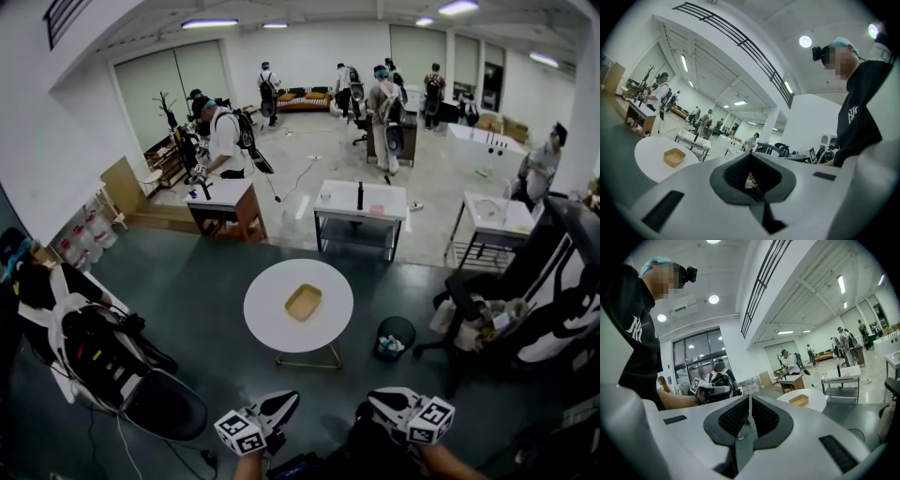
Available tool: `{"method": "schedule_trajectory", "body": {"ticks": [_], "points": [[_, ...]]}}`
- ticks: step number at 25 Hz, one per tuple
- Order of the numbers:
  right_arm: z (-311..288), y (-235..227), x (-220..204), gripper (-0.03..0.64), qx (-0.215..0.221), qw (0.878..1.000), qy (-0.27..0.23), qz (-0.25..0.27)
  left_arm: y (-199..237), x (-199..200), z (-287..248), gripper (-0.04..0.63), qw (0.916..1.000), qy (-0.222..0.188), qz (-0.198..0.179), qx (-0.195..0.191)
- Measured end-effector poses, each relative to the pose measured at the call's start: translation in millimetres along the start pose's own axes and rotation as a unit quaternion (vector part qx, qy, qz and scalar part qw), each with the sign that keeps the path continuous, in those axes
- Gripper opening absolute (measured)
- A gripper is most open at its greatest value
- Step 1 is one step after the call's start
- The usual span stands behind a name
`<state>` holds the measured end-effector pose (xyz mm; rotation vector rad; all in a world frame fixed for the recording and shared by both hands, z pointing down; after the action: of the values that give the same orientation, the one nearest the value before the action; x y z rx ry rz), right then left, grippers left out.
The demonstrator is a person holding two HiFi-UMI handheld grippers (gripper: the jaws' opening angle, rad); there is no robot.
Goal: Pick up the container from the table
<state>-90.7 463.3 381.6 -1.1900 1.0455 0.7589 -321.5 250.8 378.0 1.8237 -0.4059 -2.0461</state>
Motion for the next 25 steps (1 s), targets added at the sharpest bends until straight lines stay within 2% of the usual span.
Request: {"method": "schedule_trajectory", "body": {"ticks": [9, 15, 25], "points": [[-58, -92, 24, 0.044, 0.041, 0.999, -0.006, -0.014, 56, 25, -65, 0.003, 0.9992, 0.019, -0.010, 0.033], [-82, -160, 48, 0.044, 0.064, 0.998, 0.004, -0.022, 88, 43, -116, 0.003, 0.9985, -0.004, 0.021, 0.050], [-117, -244, 75, 0.044, 0.123, 0.992, 0.015, -0.025, 116, 57, -181, 0.003, 0.9950, -0.021, 0.015, 0.097]]}}
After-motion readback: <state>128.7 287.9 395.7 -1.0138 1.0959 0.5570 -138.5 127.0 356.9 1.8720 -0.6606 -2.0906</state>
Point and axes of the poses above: the fingertips, and each gripper's own axes: z backward along the fingers, y to its left, x out of its top, the point moved 9 cm from there along z, backward along the fingers, and after that the axes turned 9 degrees about -y, right-handed, at the moved point
